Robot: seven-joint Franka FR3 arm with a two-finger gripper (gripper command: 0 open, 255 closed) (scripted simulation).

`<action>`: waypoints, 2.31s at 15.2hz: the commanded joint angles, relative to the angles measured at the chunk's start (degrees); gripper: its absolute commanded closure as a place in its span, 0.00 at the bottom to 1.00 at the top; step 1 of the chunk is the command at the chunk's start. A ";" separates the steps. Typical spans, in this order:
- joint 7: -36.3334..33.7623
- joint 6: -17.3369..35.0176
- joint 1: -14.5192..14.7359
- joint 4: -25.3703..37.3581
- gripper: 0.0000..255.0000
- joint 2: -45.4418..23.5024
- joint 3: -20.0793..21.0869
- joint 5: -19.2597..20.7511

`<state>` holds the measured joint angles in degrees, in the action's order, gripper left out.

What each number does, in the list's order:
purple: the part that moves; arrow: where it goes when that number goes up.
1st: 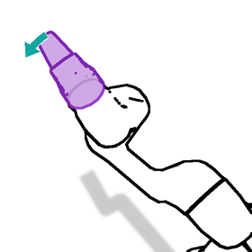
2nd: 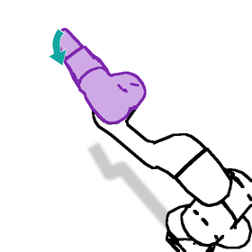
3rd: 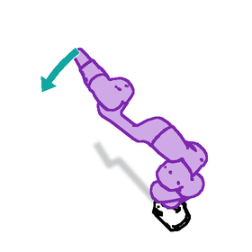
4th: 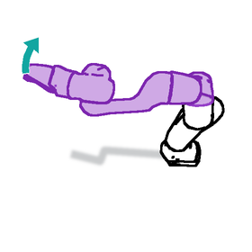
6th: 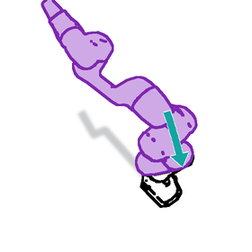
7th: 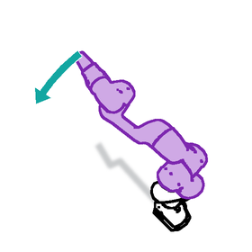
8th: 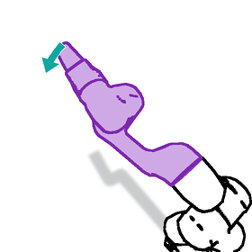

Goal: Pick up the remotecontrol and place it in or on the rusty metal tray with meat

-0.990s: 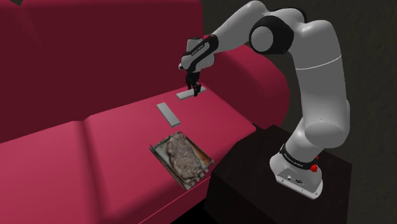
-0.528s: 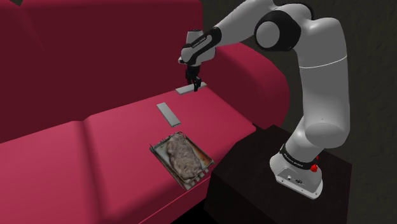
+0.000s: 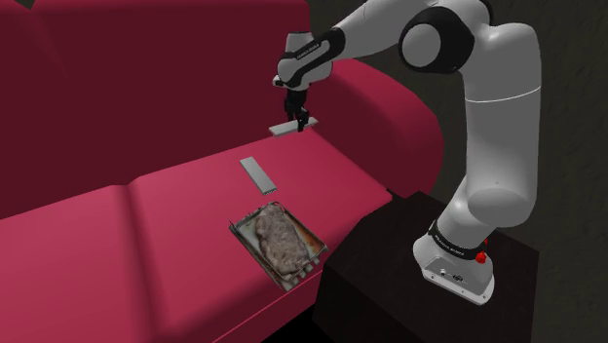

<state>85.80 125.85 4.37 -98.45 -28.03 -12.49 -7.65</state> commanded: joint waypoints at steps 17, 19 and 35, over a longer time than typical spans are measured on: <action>-21.07 9.39 14.87 -29.15 1.00 20.59 4.42 5.77; -24.00 9.96 16.43 -31.32 1.00 22.23 5.48 6.25; -48.30 11.73 28.64 -39.18 1.00 28.46 16.78 7.41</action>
<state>38.95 137.77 32.34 -137.60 0.20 3.61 -0.23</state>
